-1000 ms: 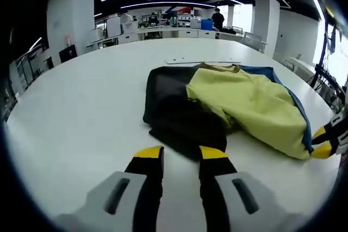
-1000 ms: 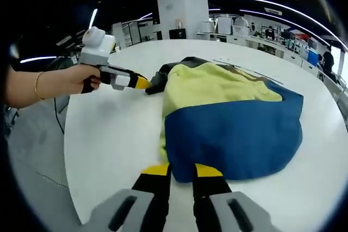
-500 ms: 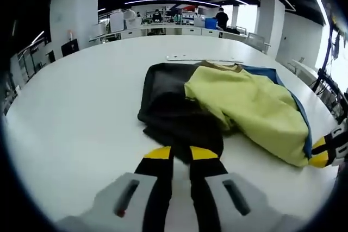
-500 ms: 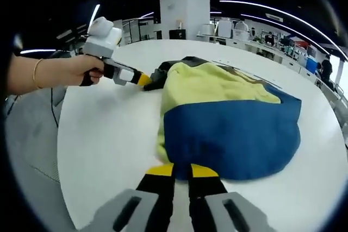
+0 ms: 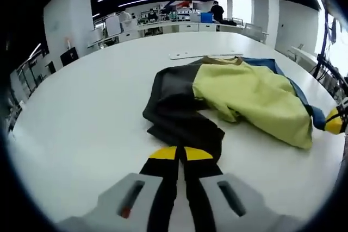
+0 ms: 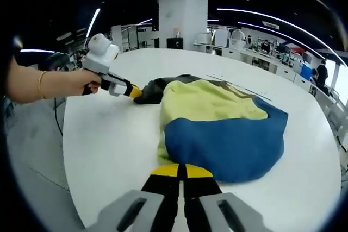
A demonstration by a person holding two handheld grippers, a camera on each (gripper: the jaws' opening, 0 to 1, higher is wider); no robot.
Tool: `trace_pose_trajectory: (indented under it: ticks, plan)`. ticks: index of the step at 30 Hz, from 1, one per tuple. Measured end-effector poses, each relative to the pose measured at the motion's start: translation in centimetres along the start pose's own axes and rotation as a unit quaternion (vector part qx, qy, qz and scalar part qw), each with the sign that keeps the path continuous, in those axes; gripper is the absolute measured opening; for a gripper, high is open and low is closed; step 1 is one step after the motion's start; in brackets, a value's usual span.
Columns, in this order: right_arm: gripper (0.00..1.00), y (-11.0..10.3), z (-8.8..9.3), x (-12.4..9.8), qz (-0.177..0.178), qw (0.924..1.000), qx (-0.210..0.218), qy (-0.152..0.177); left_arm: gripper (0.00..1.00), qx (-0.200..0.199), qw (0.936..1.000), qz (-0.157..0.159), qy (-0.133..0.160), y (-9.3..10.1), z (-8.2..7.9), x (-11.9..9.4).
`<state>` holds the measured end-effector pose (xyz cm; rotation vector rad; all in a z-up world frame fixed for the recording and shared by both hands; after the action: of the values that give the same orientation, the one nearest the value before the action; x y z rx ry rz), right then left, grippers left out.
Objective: Fold the garment on the visible template until the final outline fits inside the template.
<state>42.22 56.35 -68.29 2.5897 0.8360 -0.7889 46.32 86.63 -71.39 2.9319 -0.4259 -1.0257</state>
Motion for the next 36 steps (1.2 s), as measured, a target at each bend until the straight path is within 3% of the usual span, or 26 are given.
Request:
trace_pose_trajectory:
  ticks: [4,7,12,17,19,25,28,31,36]
  plan:
    - [0.00,1.2,-1.3,-1.0,0.003,0.9998,-0.001,0.018,0.00,0.017,0.9995,-0.023,-0.012,-1.4,0.4,-1.6]
    - [0.00,2.9,-2.3,-1.7,0.010,0.9993,0.018,0.032,0.00,0.019,0.9994,-0.026,-0.006,-2.3,0.5,-2.6]
    - [0.00,7.4,-4.0,-2.9,0.057,0.9964,0.031,0.055,0.00,0.031,0.9988,-0.036,-0.013,-3.9,0.9,-3.3]
    - [0.00,11.2,-4.2,-3.6,0.098,0.9933,0.033,0.052,0.00,0.035,0.9983,-0.044,-0.013,-4.8,0.8,-3.7]
    - [0.00,12.8,-4.0,-3.9,0.116,0.9914,0.033,0.049,0.00,0.034,0.9980,-0.051,-0.017,-5.5,0.8,-3.9]
    - [0.00,17.2,-2.9,-4.3,0.159,0.9816,0.094,0.049,0.00,0.046,0.9962,-0.072,-0.020,-7.3,0.5,-4.7]
    - [0.00,19.5,-1.9,-4.6,0.183,0.9760,0.109,0.043,0.00,0.032,0.9964,-0.078,0.002,-8.2,0.2,-5.0]
    - [0.00,21.1,-0.9,-4.8,0.203,0.9706,0.124,0.036,0.00,0.027,0.9961,-0.083,-0.001,-8.9,0.3,-5.1]
    - [0.00,23.6,1.1,-5.3,0.244,0.9562,0.160,0.021,0.00,0.040,0.9950,-0.090,-0.012,-9.7,0.3,-4.9]
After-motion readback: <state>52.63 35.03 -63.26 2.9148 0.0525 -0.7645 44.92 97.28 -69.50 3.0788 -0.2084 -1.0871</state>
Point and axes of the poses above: the point that each gripper's makers call its tool centre point, and the gripper's own axes: x roughly forward along the fingers, y roughly to its right, z roughly out of its underside, the point moved 6 cm from there along -x, roughly backward along the fingers, and after that the axes turned 13 degrees about z, right-handed, at the moved point
